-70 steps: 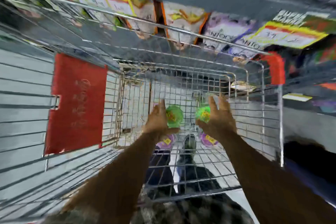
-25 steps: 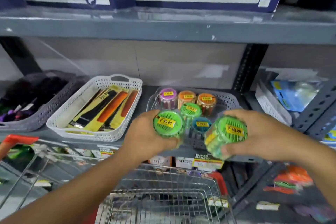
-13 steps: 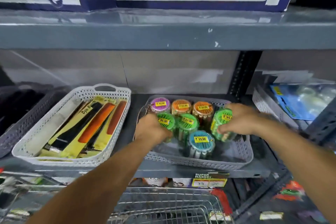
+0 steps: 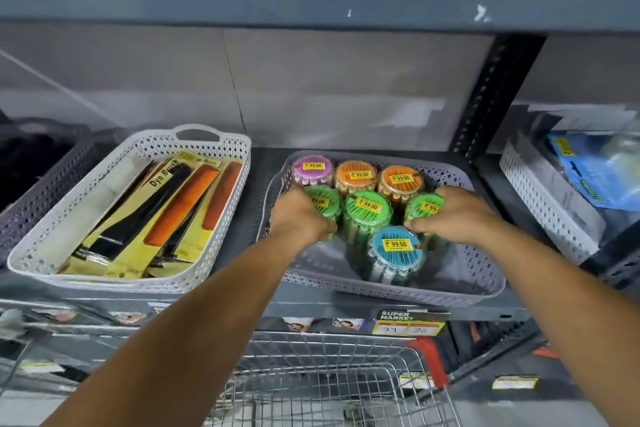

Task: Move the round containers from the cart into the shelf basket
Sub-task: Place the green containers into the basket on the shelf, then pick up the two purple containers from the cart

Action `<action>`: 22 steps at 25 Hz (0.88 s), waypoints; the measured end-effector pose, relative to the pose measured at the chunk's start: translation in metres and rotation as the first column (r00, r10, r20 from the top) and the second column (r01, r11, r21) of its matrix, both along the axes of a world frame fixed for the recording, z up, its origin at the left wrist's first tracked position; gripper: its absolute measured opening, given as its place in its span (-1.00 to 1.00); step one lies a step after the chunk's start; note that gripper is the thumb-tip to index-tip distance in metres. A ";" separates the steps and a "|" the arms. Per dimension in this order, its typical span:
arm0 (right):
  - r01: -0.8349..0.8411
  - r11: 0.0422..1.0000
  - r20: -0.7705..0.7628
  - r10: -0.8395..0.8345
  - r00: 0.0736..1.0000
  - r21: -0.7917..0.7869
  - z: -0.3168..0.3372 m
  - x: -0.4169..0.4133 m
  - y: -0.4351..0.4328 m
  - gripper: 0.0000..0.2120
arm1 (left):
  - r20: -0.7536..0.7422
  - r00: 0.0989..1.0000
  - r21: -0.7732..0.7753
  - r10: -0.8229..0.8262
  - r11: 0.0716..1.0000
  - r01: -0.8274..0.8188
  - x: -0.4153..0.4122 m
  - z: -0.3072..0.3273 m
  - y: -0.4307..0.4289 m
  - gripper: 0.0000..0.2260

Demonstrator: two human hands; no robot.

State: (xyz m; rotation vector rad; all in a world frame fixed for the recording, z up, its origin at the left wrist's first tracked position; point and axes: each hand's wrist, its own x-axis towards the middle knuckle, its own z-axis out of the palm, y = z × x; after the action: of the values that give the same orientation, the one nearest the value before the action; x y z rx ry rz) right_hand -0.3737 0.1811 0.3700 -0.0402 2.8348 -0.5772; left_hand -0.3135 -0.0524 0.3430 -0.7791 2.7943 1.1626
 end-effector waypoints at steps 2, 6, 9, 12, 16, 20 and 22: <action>-0.003 1.000 0.009 0.003 1.000 -0.019 0.000 0.001 0.001 0.00 | 0.006 1.000 0.004 -0.004 1.000 0.004 -0.001 0.001 -0.001 -0.64; -0.023 1.000 0.023 0.023 0.999 -0.020 0.005 0.005 0.001 -0.04 | 0.034 0.999 -0.012 -0.021 1.000 0.022 0.000 0.001 -0.004 -0.56; -0.045 0.997 -0.048 0.043 0.998 -0.060 0.019 0.009 0.005 -0.14 | 0.035 0.998 -0.044 -0.049 0.998 0.050 0.003 0.003 -0.009 -0.43; -0.064 0.994 -0.163 0.049 0.985 -0.083 0.038 0.015 0.009 -0.12 | -0.040 0.996 -0.120 -0.074 0.990 0.068 0.015 0.020 -0.010 -0.34; -0.126 0.893 -0.328 -0.025 0.944 -0.432 0.064 0.041 0.020 -0.32 | -0.468 0.861 -0.115 -0.198 0.980 0.163 0.078 0.044 0.002 -0.43; -0.374 0.700 -0.456 0.078 0.887 -0.608 0.028 0.145 0.031 -0.67 | -0.551 0.741 -0.224 -0.384 0.923 0.312 0.203 -0.007 0.019 -0.52; -0.426 0.674 -0.397 0.209 0.894 -0.604 -0.028 0.194 0.031 -0.73 | -0.402 0.807 -0.157 -0.432 0.901 0.404 0.254 -0.075 0.018 -0.55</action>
State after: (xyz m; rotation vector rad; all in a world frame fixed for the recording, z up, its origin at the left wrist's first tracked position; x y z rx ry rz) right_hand -0.1796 0.2126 0.3421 -0.8120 2.5868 -1.6003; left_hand -0.0590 -0.0342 0.2683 0.1396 3.1138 1.2808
